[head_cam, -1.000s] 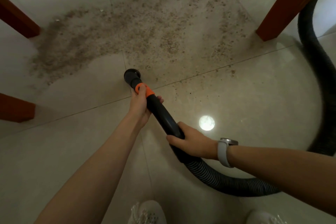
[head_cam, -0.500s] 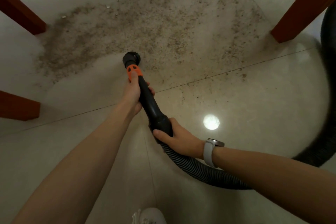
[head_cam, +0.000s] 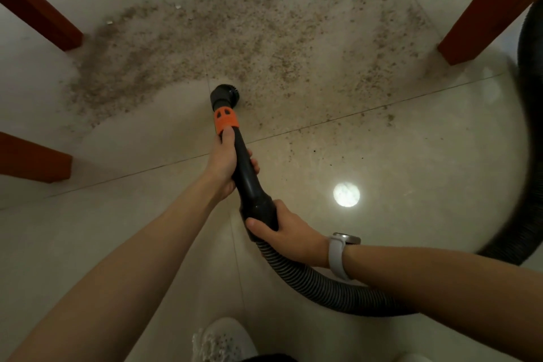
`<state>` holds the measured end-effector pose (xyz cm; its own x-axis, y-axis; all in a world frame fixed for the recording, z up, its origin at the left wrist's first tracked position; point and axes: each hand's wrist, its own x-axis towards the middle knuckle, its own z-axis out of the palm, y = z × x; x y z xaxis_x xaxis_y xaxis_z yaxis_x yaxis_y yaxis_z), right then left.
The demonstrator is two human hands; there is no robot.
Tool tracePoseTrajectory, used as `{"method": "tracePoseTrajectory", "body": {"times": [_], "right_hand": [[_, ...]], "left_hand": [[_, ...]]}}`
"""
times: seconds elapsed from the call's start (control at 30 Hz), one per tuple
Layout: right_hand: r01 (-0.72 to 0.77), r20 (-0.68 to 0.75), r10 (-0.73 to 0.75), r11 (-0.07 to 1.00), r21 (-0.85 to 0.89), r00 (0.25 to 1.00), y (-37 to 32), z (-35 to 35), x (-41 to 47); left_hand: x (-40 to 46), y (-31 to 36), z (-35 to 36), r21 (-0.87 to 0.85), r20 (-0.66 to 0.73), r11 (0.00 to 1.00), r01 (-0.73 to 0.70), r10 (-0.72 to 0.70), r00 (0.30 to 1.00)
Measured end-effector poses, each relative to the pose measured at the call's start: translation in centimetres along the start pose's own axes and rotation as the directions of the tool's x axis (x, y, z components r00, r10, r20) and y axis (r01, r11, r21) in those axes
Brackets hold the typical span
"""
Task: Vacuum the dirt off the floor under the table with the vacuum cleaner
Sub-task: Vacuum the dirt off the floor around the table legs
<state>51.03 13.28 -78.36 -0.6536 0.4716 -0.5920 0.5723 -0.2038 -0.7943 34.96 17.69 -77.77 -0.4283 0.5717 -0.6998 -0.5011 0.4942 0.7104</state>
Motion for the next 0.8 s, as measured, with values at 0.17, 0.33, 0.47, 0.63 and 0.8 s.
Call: {"method": "tracePoseTrajectory", "body": {"times": [0.17, 0.33, 0.47, 0.63, 0.8], "right_hand": [[-0.016, 0.057, 0.018, 0.999, -0.036, 0.998, 1.6, 0.7, -3.3], [-0.029, 0.095, 0.038, 0.995, -0.095, 0.995, 2.9, 1.3, -5.3], [-0.025, 0.106, 0.033, 0.997, -0.077, 0.994, 3.2, 1.3, -6.1], [-0.013, 0.07, 0.02, 0.996, -0.094, 0.997, 2.7, 0.5, -5.5], [-0.033, -0.005, 0.033, 0.999, -0.042, 0.999, 2.0, 0.3, -4.0]], "left_hand": [[-3.8, -2.6, 0.3, -0.005, 0.017, 0.999, -0.035, 0.035, 0.999], [-6.3, -4.5, 0.2, 0.021, 0.057, 1.0, -0.024, 0.023, 0.998], [-6.8, -5.0, 0.6, 0.057, 0.073, 0.998, -0.032, 0.028, 0.997], [-6.1, -4.2, 1.2, 0.068, 0.095, 0.997, -0.028, 0.021, 0.995], [-3.9, -2.9, 1.7, 0.064, 0.093, 0.998, -0.016, 0.01, 0.996]]}}
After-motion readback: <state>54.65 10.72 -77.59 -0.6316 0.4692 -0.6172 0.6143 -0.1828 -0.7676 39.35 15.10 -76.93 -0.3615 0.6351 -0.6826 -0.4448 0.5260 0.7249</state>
